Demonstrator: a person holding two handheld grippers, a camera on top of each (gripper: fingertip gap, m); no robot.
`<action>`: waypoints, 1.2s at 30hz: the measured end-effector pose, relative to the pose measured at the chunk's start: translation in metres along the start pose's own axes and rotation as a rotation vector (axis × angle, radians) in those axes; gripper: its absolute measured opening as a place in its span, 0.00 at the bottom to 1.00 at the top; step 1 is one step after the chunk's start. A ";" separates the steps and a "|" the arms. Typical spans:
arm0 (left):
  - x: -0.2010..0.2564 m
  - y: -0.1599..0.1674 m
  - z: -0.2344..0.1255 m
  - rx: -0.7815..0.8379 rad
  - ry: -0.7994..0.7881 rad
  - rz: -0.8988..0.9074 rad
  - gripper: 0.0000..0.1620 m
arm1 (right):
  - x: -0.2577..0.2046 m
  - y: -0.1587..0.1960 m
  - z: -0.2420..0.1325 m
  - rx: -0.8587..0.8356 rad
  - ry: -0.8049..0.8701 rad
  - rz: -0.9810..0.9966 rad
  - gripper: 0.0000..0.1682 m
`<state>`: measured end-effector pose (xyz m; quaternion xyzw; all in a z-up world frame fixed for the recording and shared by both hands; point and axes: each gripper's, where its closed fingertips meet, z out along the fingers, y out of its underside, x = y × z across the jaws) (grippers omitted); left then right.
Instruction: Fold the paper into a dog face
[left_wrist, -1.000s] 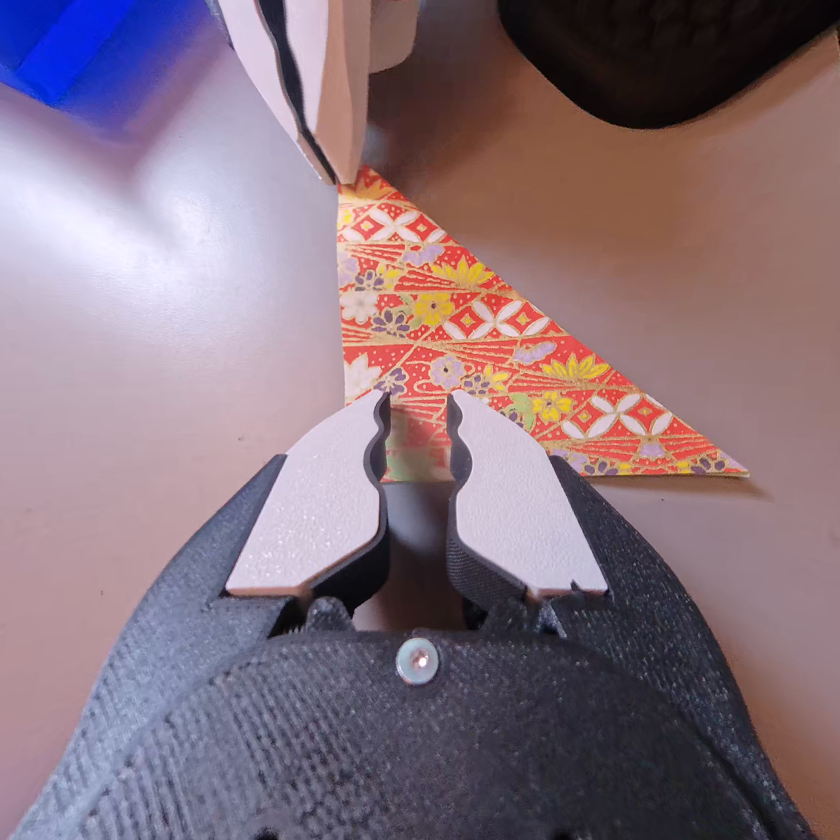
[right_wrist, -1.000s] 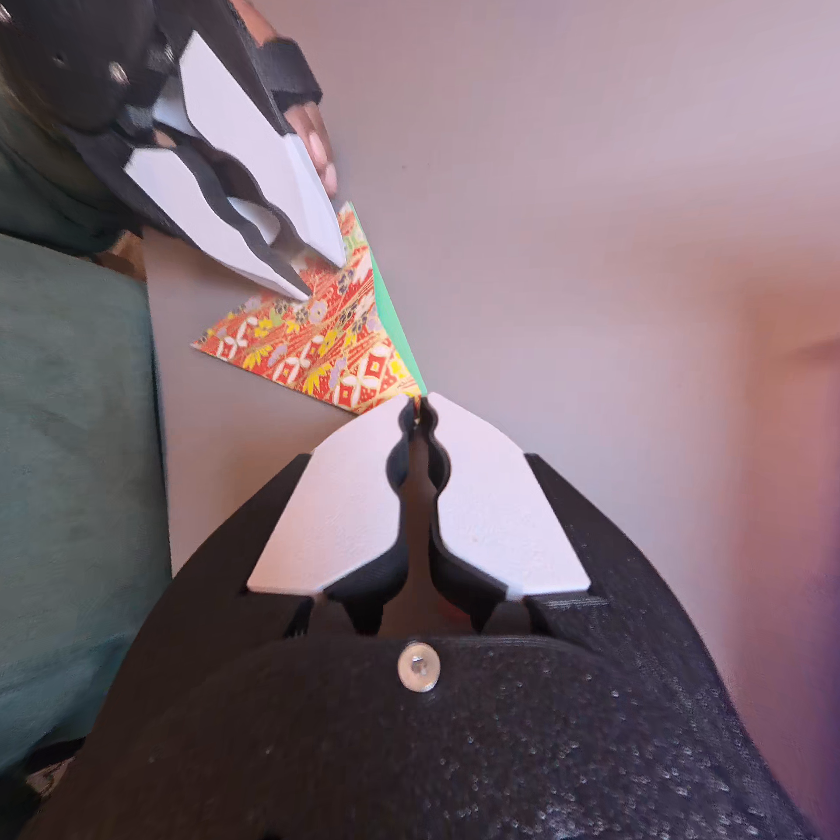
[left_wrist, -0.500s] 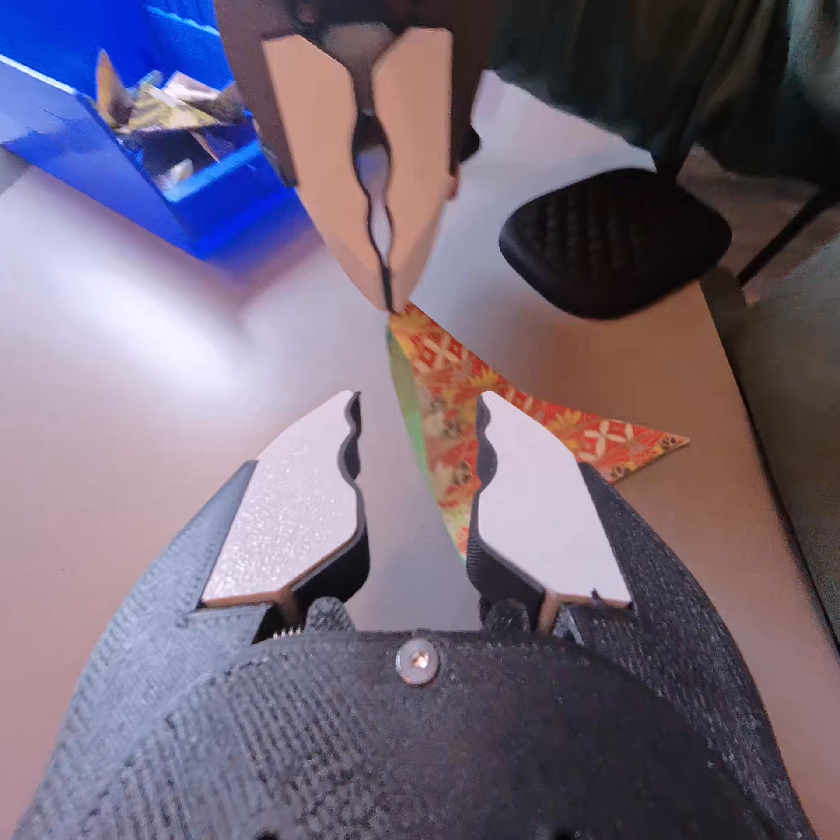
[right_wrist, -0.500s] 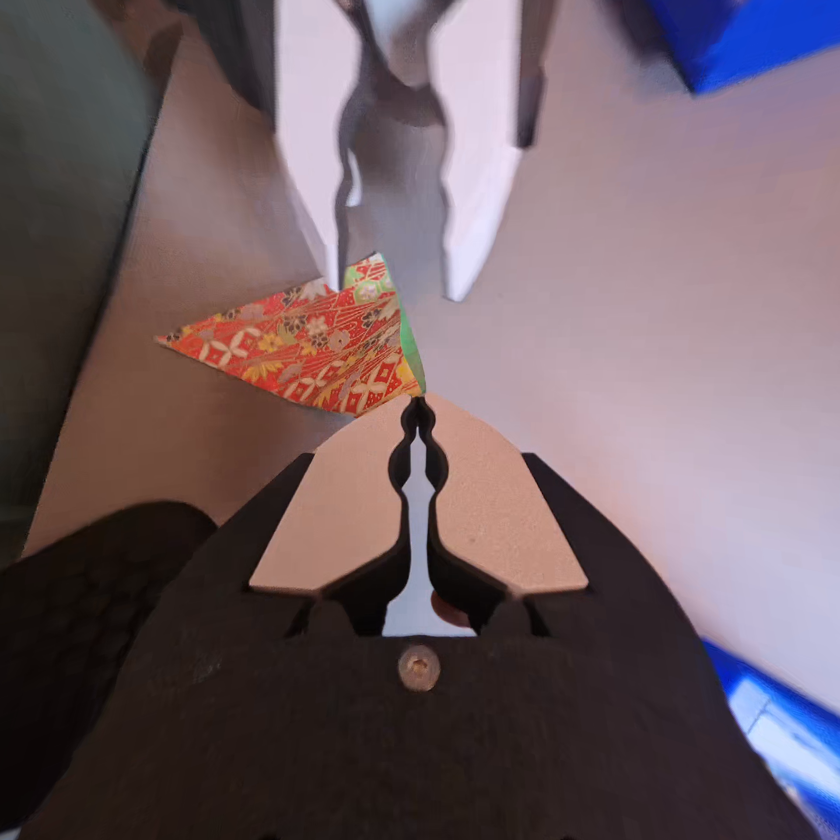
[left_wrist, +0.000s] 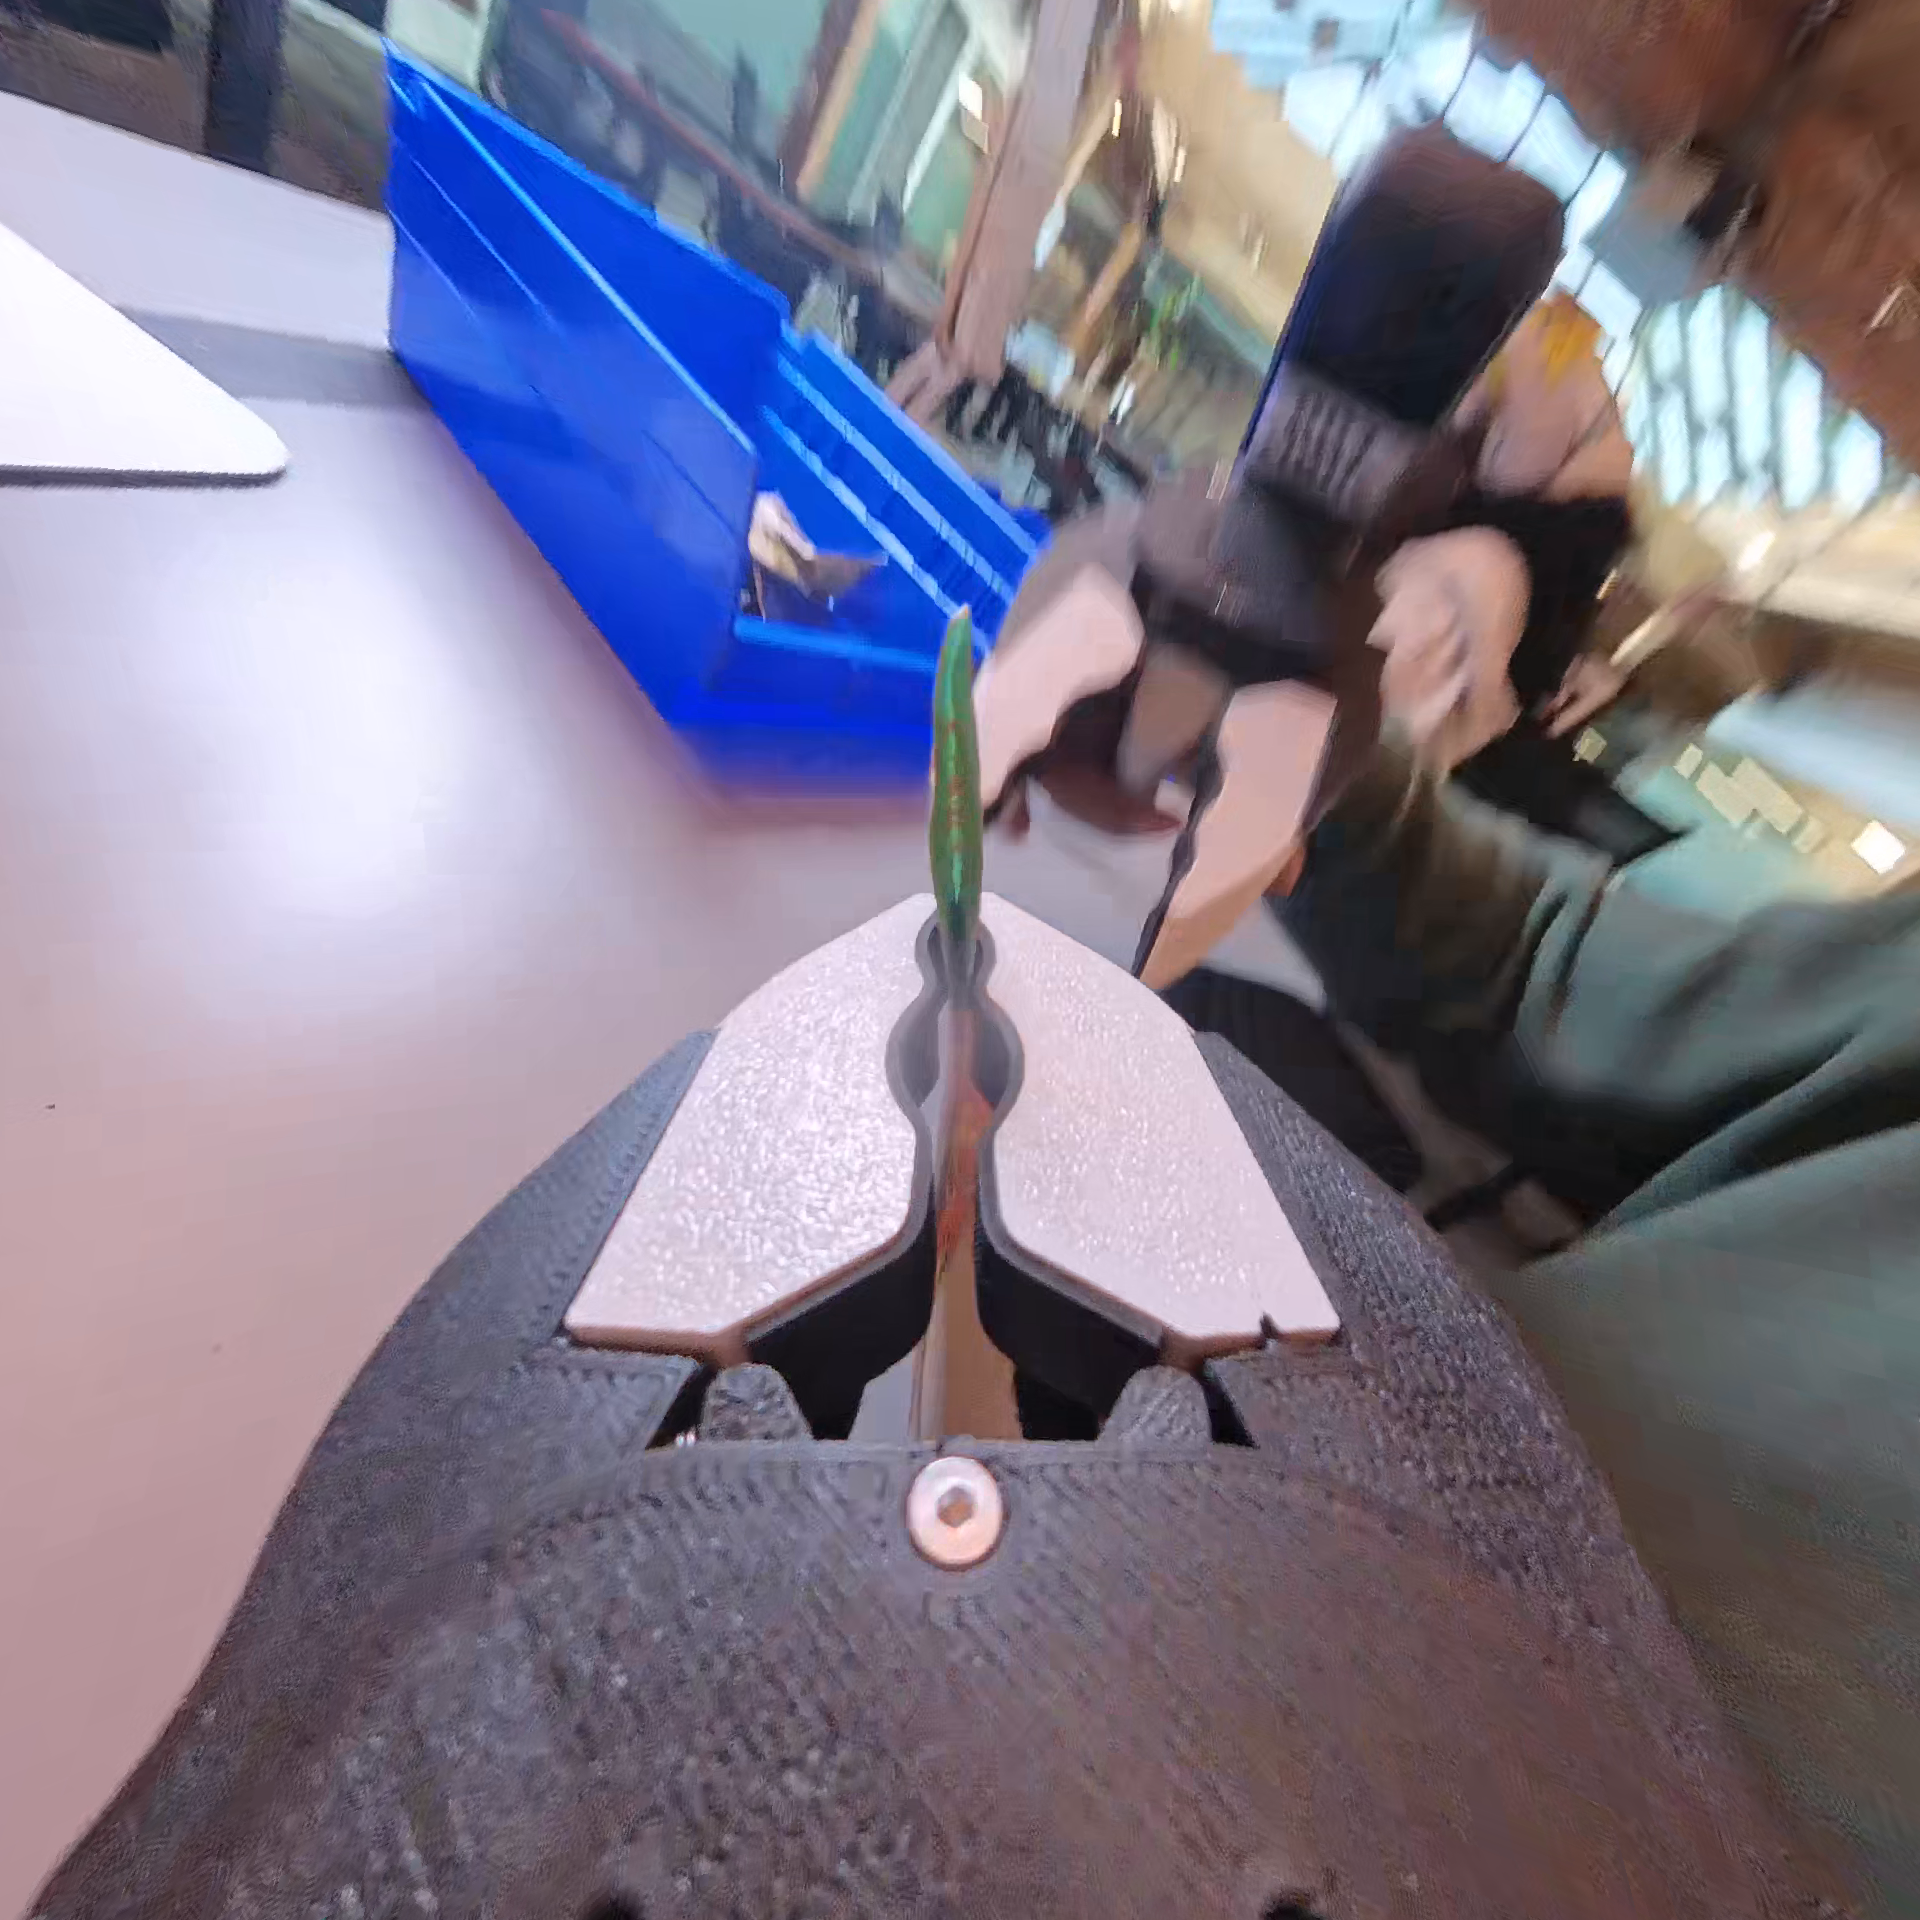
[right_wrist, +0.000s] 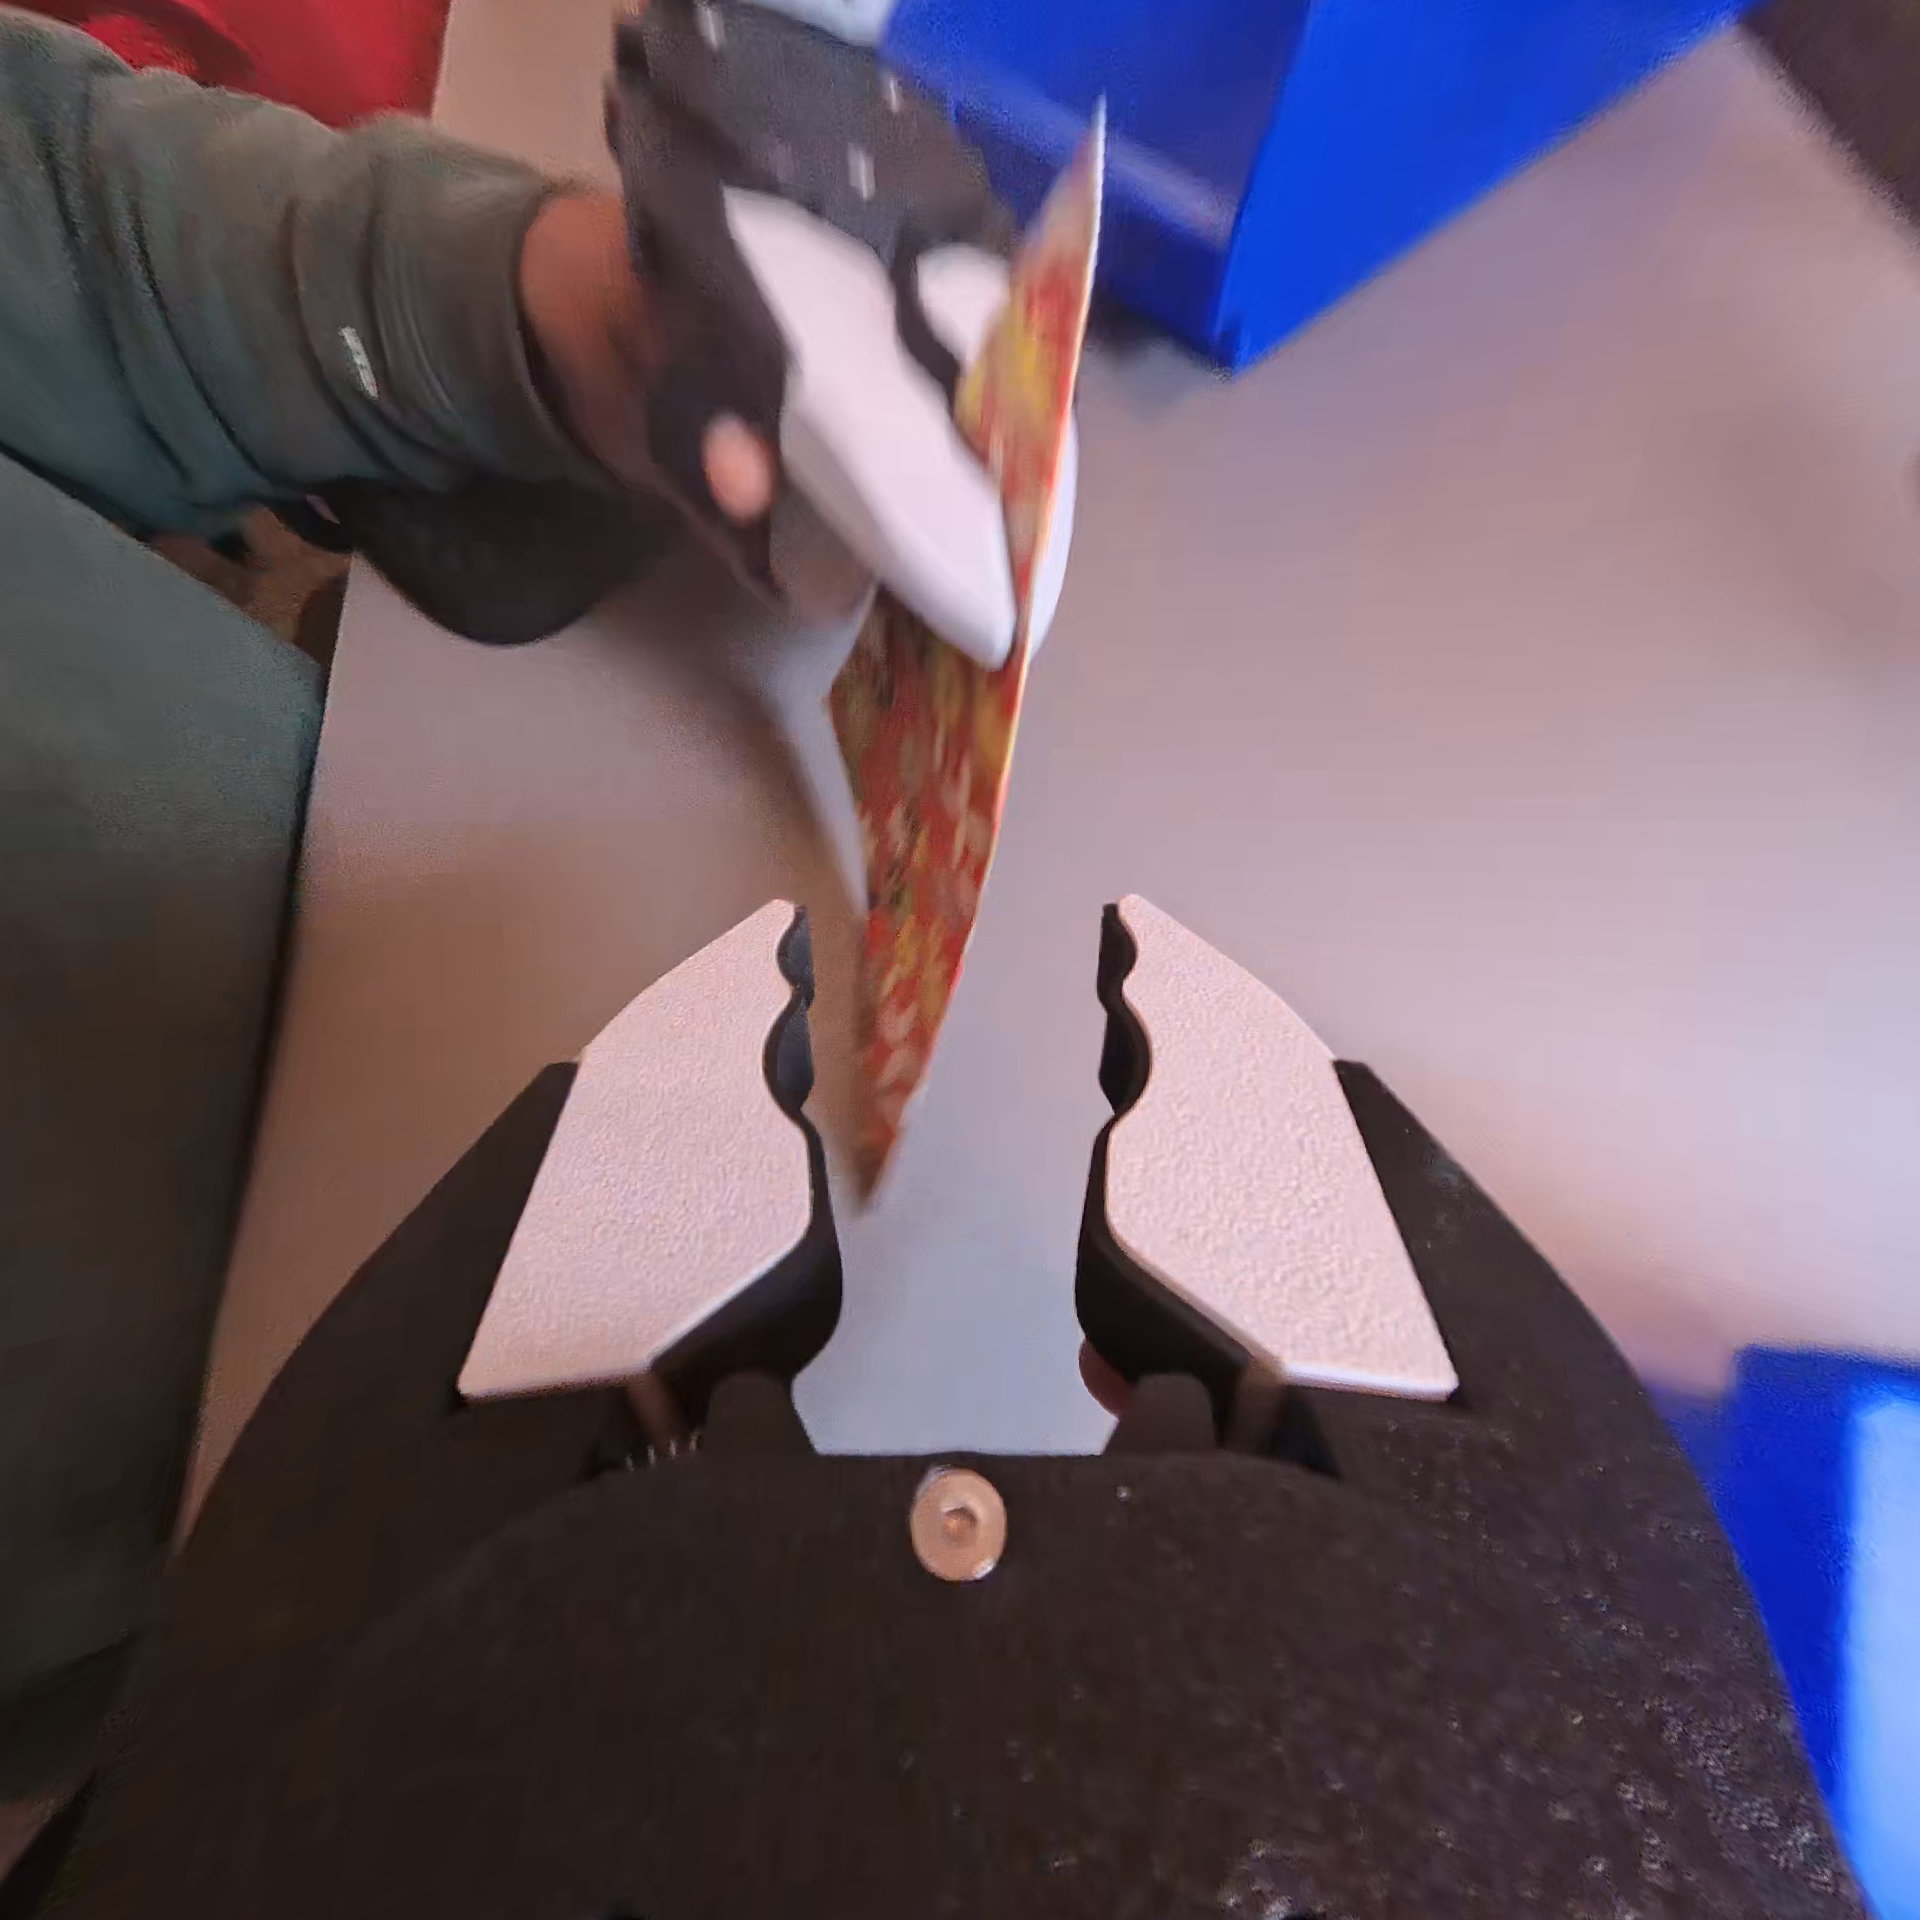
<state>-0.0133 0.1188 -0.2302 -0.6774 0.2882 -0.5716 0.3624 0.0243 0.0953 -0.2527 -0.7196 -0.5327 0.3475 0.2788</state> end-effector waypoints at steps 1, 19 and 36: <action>0.000 -0.007 -0.002 0.053 0.014 -0.041 0.00 | -0.003 0.014 0.003 -0.014 -0.016 0.058 0.32; 0.030 -0.010 -0.018 -0.203 -0.073 0.480 0.04 | -0.044 0.087 -0.017 -0.409 -0.456 0.243 0.00; -0.008 0.111 0.030 -0.728 -0.182 0.708 0.00 | -0.004 0.058 0.016 -0.172 -0.205 0.172 0.07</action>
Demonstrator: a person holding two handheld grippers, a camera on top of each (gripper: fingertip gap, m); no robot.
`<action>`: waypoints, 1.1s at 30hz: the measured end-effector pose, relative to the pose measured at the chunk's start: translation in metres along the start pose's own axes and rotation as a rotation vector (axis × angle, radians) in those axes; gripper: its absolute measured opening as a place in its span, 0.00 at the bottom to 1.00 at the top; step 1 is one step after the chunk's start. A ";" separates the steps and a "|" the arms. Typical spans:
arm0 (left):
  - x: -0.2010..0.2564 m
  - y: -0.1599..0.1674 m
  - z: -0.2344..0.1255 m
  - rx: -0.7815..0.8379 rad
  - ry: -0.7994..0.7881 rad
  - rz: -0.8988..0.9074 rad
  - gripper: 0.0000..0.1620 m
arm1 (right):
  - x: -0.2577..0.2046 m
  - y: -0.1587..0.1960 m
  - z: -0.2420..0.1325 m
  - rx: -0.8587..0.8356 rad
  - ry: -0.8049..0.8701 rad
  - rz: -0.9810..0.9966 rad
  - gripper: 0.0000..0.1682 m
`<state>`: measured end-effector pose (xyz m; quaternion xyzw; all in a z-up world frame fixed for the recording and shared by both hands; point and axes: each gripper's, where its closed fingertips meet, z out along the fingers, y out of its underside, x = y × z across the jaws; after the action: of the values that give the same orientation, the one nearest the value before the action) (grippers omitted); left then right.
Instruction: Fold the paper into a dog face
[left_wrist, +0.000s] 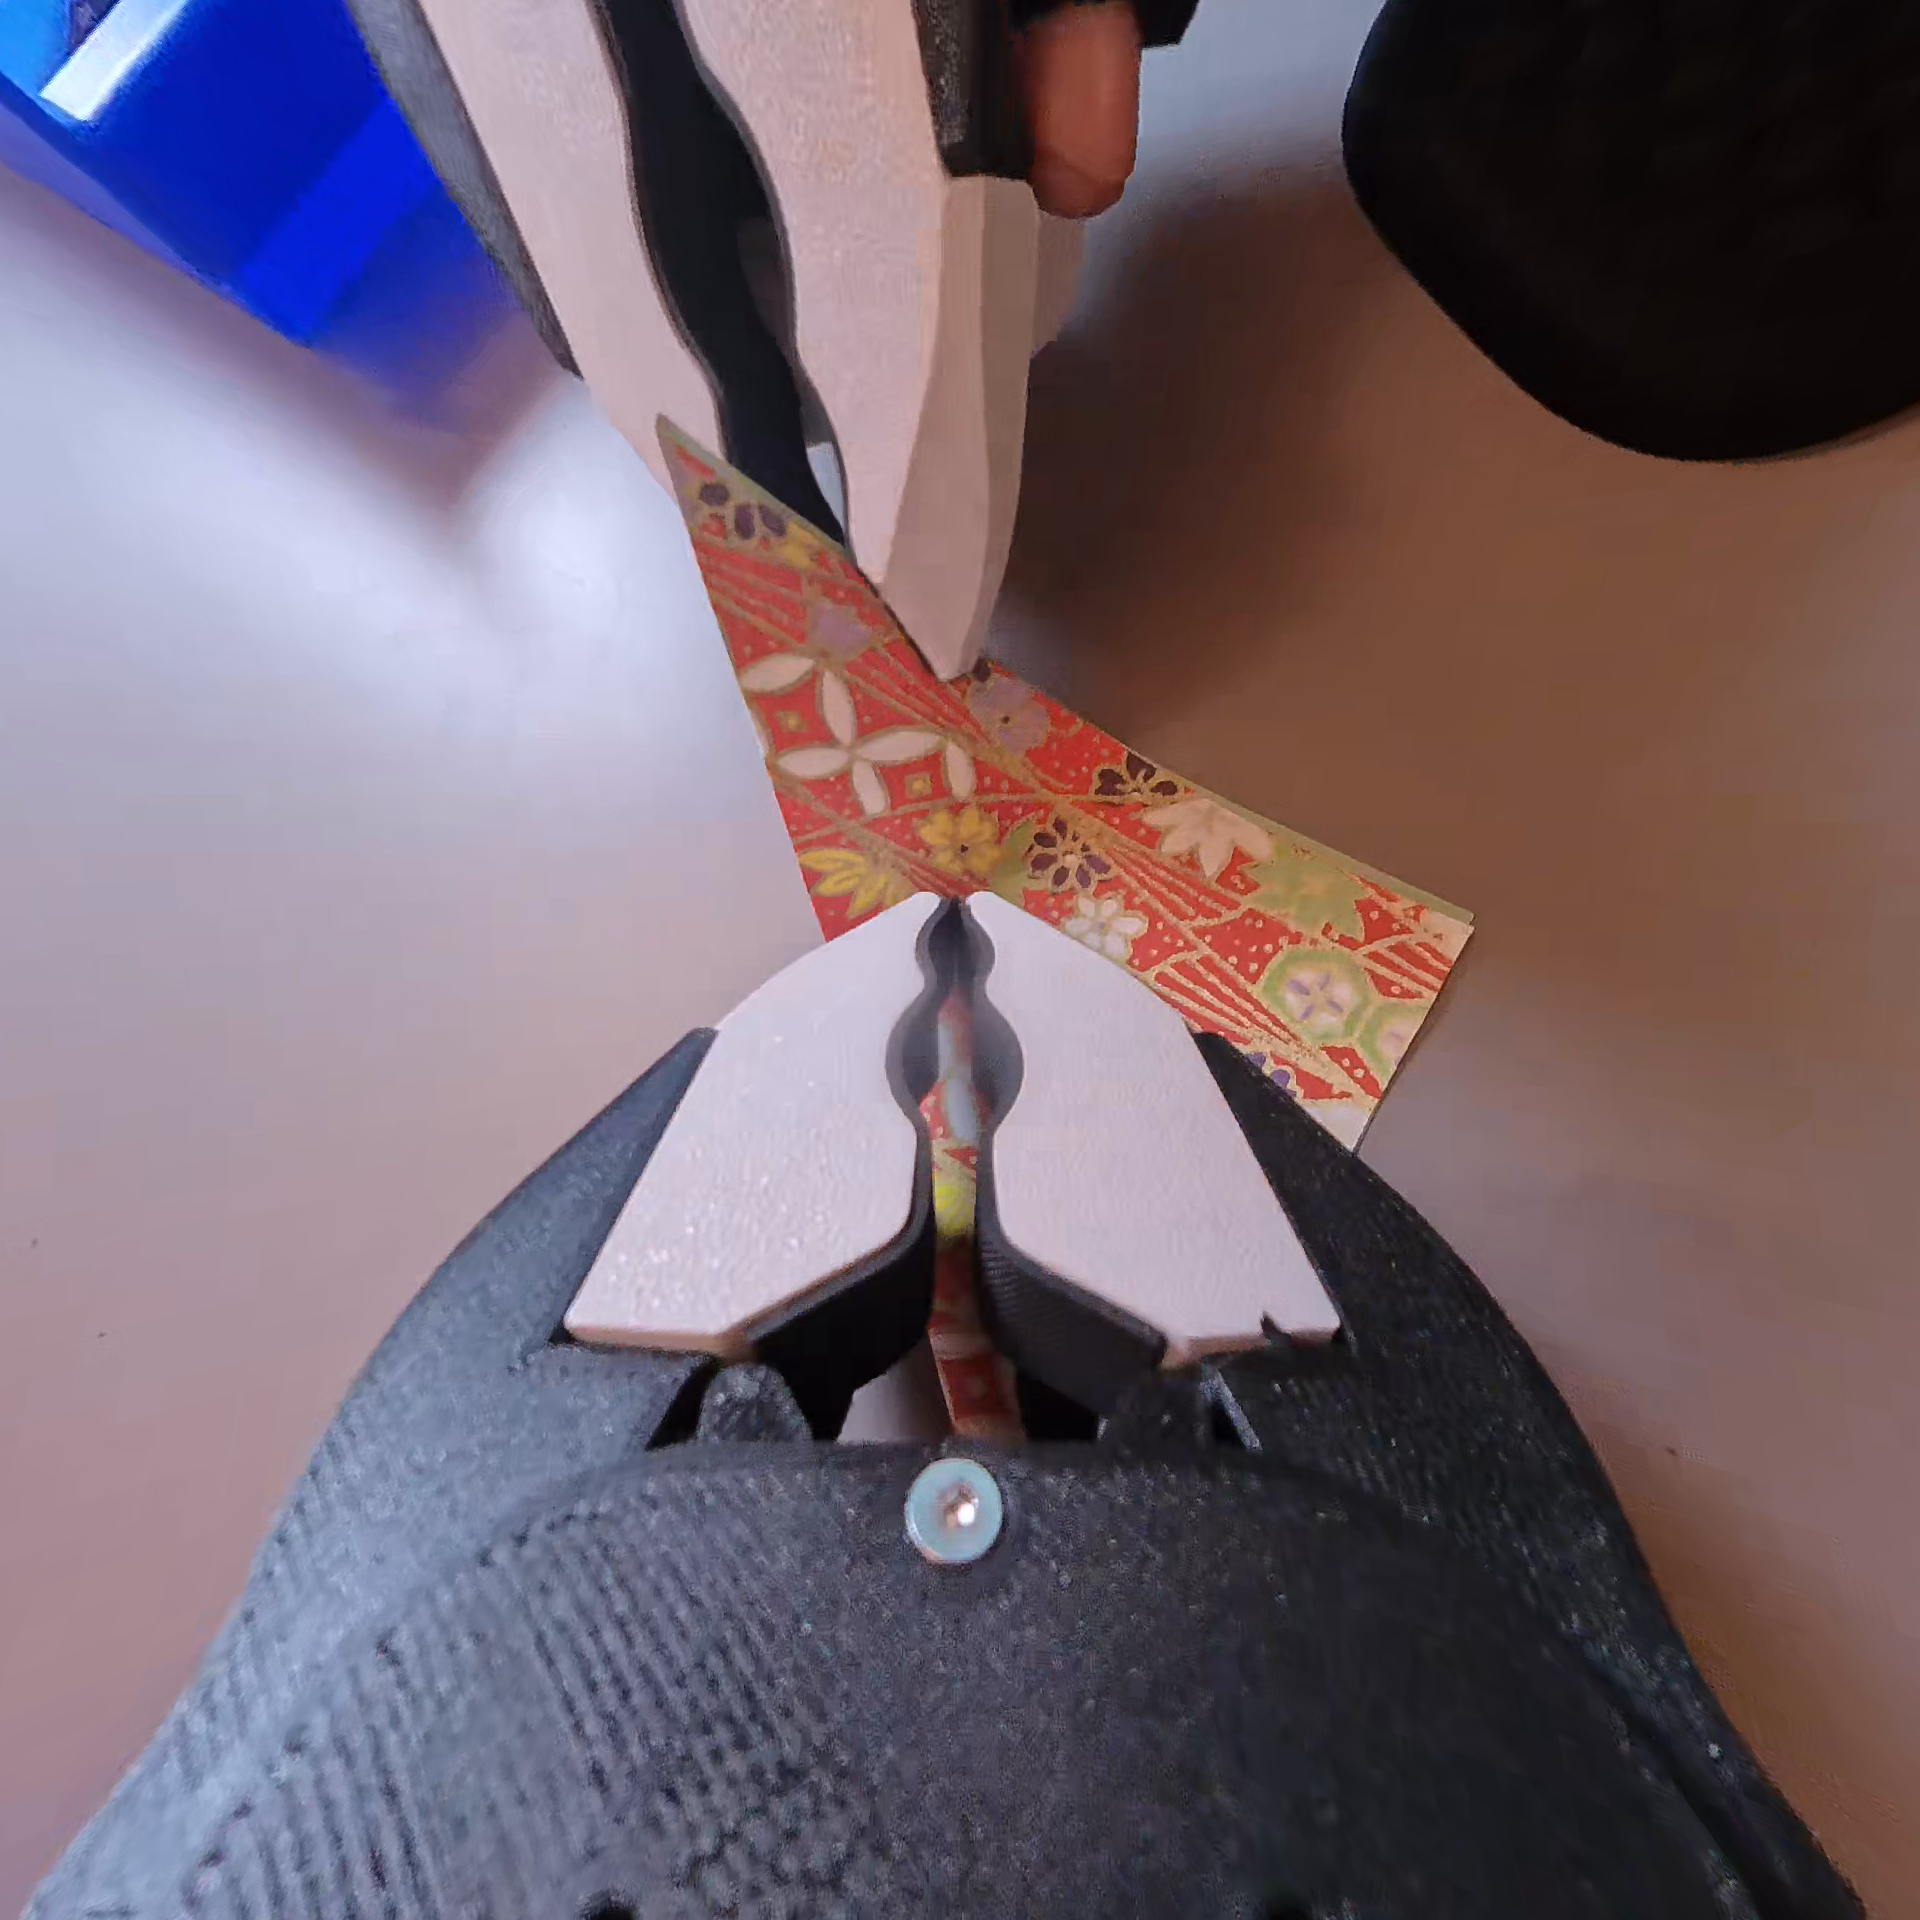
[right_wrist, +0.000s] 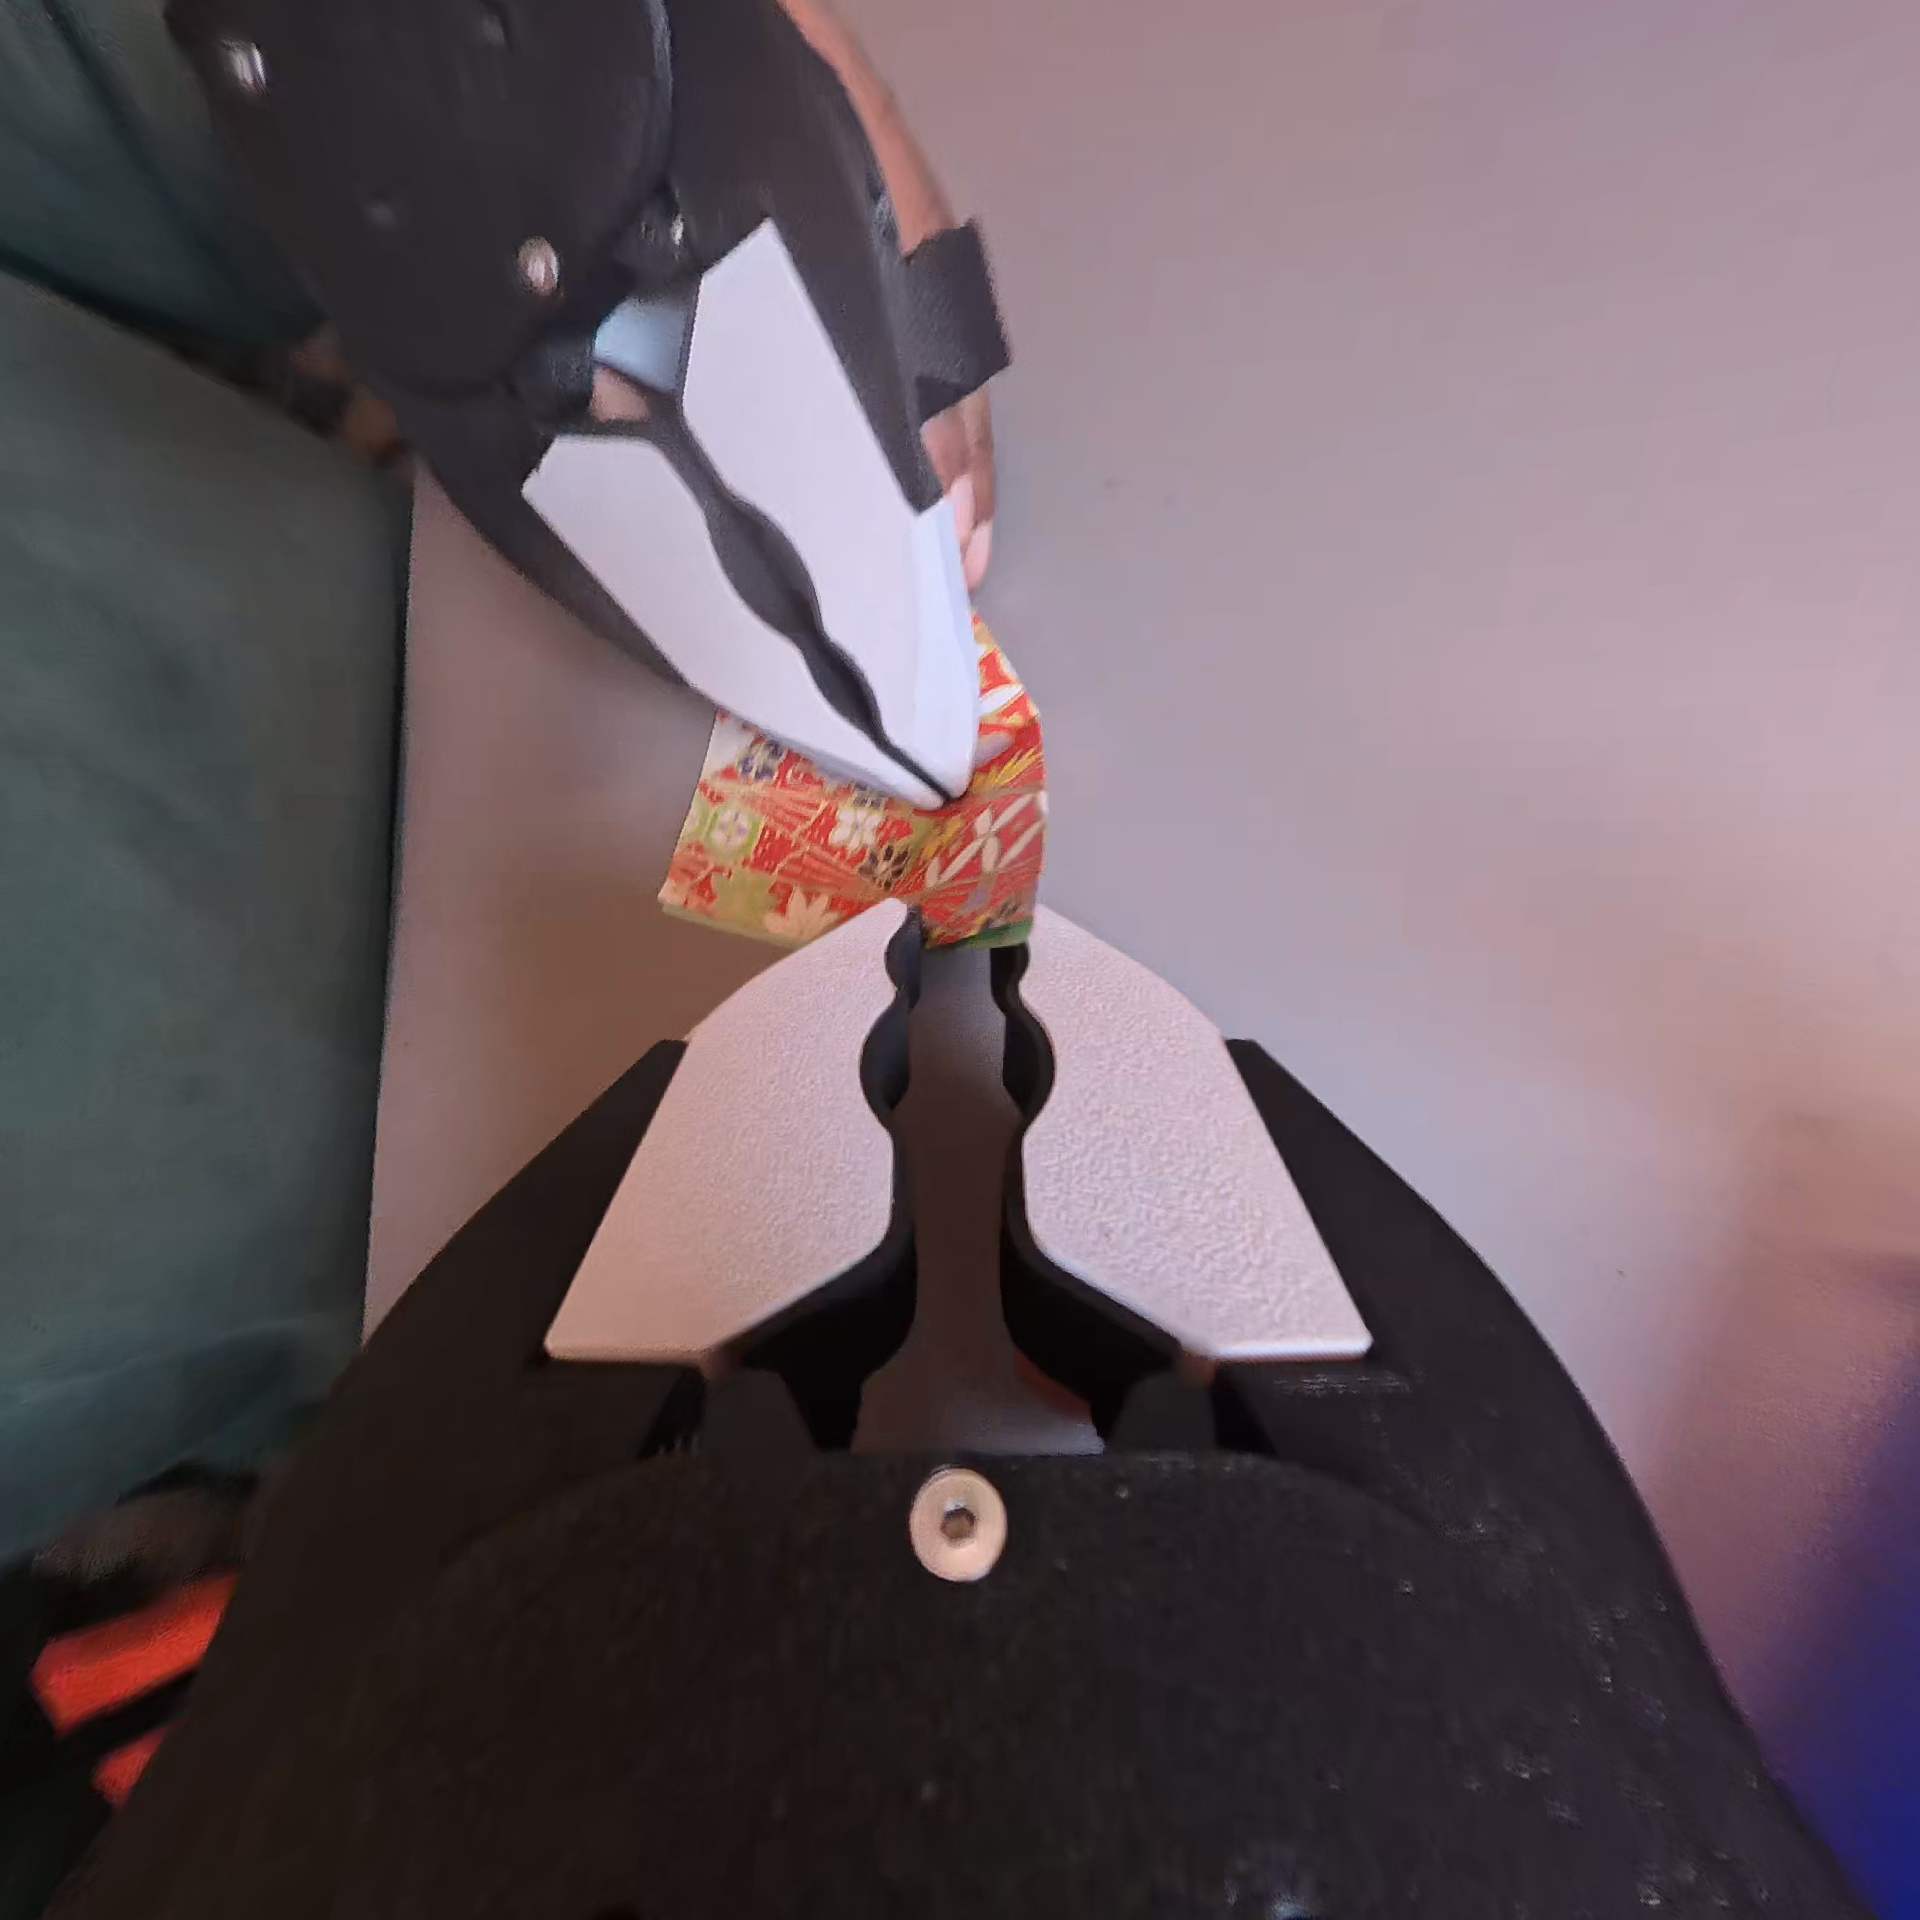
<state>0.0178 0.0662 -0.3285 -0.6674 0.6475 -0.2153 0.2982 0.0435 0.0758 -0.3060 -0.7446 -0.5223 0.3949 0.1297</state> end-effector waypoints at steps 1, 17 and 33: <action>0.000 0.000 0.000 0.002 -0.002 -0.007 0.00 | 0.003 -0.004 -0.001 0.050 0.021 0.018 0.08; -0.022 0.001 0.001 -0.023 -0.108 -0.033 0.00 | 0.014 -0.014 0.000 0.196 0.402 -0.468 0.00; -0.026 0.000 0.003 -0.059 -0.178 -0.061 0.00 | -0.004 0.002 0.017 0.027 0.458 -0.556 0.00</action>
<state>0.0180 0.0925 -0.3281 -0.7120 0.6038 -0.1449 0.3280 0.0316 0.0679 -0.3165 -0.6416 -0.6570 0.1741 0.3556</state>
